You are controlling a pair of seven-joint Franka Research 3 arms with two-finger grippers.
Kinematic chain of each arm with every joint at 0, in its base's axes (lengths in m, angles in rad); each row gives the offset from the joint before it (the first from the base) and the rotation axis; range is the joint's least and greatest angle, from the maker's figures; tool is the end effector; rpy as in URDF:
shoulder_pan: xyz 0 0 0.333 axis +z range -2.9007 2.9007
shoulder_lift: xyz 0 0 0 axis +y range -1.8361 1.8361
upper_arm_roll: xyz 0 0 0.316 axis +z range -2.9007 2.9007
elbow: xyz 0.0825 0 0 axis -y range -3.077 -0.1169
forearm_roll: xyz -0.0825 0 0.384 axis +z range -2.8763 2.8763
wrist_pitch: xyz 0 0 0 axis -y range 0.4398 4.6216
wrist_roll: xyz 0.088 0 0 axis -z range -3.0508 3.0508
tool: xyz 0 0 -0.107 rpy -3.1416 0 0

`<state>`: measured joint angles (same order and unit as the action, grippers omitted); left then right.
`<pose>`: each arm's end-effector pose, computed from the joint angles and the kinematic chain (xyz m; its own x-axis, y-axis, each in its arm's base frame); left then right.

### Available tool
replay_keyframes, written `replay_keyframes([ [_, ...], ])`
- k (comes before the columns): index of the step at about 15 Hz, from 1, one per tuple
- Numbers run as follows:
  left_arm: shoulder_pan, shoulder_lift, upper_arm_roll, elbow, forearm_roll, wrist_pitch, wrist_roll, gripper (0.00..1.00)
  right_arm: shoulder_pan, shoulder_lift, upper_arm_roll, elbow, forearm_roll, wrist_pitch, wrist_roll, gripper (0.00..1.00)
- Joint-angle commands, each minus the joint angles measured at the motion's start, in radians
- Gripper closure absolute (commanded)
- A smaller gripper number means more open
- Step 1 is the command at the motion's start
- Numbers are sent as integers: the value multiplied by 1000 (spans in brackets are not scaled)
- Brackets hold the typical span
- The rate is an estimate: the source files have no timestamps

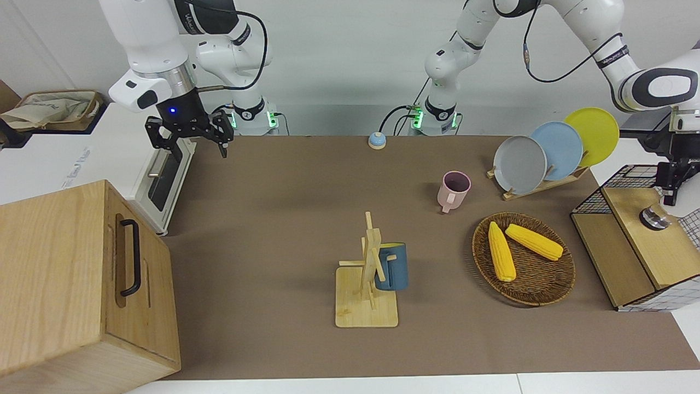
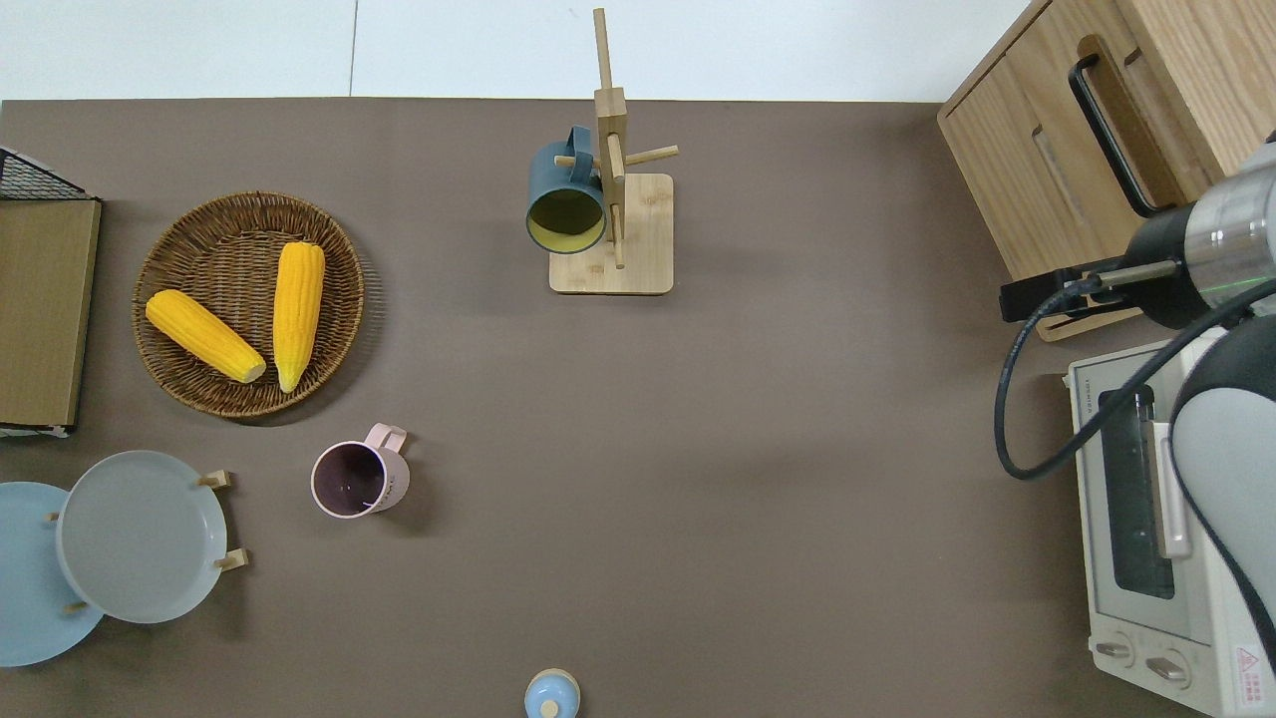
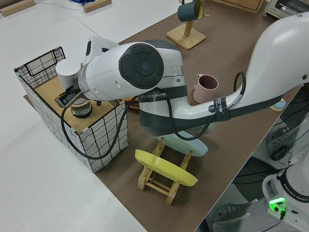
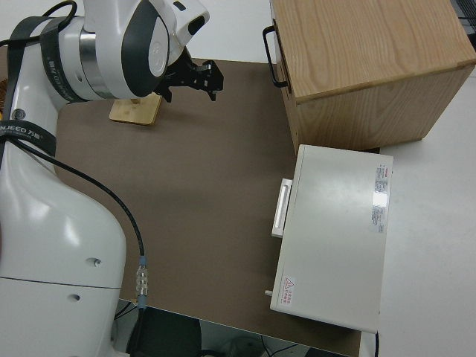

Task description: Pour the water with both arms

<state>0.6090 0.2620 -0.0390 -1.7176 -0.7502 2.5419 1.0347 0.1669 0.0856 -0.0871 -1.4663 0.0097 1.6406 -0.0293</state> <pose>0.5640 0.3744 0.4933 0.7023 0.0541 0.7098 0.0318 -0.9985 0.0446 0.5865 0.0503 0.6319 0.9901 0.1089 0.0889 0.1093 -0.9940 0.0004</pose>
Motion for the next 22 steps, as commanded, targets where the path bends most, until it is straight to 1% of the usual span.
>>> replay_keyframes([
  [1,3,8,-4,23,-24,8,12,0,-3,-6,0,3,15,-15,-9,9],
  [3,3,8,-4,24,-23,6,1,2,-1,-6,-2,3,15,-15,-9,9],
  [5,3,6,-4,44,-5,-11,-68,2,-1,-6,0,3,15,-15,-9,9],
  [6,3,0,-2,47,30,-18,-109,2,-1,-6,0,3,15,-15,-9,9],
  [7,8,-6,-2,49,104,-41,-149,2,-1,-6,0,3,15,-15,-9,9],
  [9,9,-15,1,67,251,-125,-253,2,-1,-6,-2,3,15,-15,-9,9],
  [10,12,-23,1,96,297,-184,-296,2,-1,-6,-2,3,15,-15,-9,9],
  [14,12,-24,33,217,452,-470,-395,2,-3,-6,-2,3,15,-15,-9,9],
  [16,11,-26,36,254,549,-576,-427,2,-3,-6,0,3,15,-15,-9,9],
  [19,-3,-53,30,289,641,-721,-511,2,-1,-6,-2,3,15,-15,-9,9],
  [20,-6,-78,19,288,658,-748,-539,2,-3,-6,-2,3,15,-15,-9,9],
  [22,-15,-125,2,286,661,-791,-602,2,-1,-6,-2,3,15,-15,-9,9],
])
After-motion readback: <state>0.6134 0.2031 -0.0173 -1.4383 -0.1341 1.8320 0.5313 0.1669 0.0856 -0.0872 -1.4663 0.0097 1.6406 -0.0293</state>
